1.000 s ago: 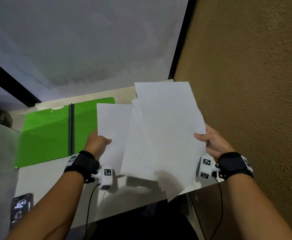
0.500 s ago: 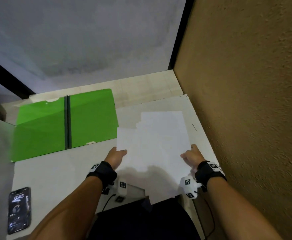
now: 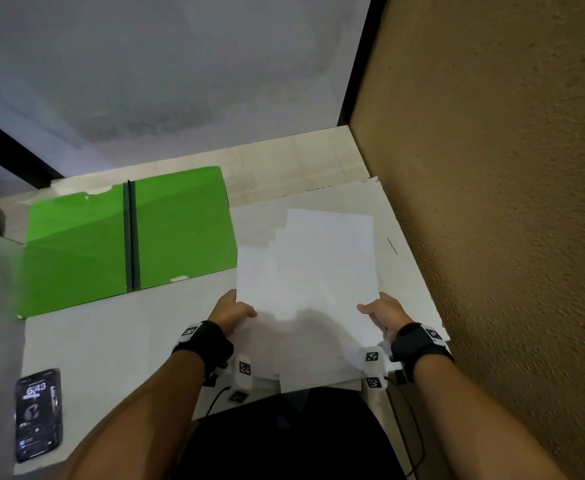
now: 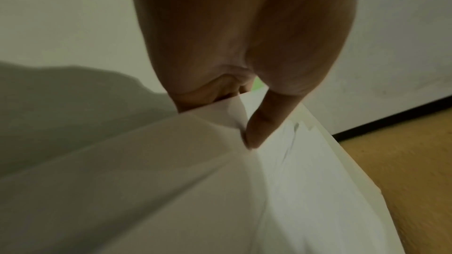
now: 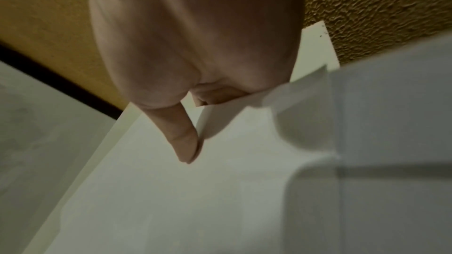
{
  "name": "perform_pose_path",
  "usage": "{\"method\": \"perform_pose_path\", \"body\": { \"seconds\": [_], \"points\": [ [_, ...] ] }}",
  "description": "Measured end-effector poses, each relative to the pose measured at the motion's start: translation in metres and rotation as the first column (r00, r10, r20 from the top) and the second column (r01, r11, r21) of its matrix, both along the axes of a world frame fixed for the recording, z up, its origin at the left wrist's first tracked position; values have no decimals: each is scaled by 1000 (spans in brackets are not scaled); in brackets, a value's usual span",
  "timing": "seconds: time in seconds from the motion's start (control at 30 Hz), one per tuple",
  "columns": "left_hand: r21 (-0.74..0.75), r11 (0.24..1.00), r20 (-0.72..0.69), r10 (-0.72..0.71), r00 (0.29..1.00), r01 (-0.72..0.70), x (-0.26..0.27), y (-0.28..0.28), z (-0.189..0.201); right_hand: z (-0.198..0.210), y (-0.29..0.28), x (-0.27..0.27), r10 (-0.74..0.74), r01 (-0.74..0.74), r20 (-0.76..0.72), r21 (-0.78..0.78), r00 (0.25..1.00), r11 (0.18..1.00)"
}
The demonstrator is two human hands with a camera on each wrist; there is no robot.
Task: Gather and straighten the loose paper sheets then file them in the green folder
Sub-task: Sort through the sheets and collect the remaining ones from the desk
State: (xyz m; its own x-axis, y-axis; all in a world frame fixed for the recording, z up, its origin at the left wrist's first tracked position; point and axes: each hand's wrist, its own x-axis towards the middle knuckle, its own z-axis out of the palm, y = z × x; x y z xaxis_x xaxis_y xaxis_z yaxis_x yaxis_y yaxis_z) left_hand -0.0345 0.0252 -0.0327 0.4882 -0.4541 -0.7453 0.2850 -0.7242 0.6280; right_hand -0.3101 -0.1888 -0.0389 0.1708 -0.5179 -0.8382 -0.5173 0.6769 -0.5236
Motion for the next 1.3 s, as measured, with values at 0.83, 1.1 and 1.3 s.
{"method": "perform_pose_path", "body": {
  "seconds": [0.83, 1.1, 1.3],
  "points": [
    [-6, 991, -86, 133, 987, -134, -4, -11, 3, 44, -13, 3, 173, -204, 355, 52, 919, 978],
    [-92, 969, -307, 191, 932, -229, -17, -10, 27, 15, 31, 46, 476, -546, -350, -134, 807, 827],
    [-39, 999, -53, -28, 998, 26, -13, -6, 14, 21, 51, 58, 492, -651, -516, -182, 701, 737]
  ]
}}
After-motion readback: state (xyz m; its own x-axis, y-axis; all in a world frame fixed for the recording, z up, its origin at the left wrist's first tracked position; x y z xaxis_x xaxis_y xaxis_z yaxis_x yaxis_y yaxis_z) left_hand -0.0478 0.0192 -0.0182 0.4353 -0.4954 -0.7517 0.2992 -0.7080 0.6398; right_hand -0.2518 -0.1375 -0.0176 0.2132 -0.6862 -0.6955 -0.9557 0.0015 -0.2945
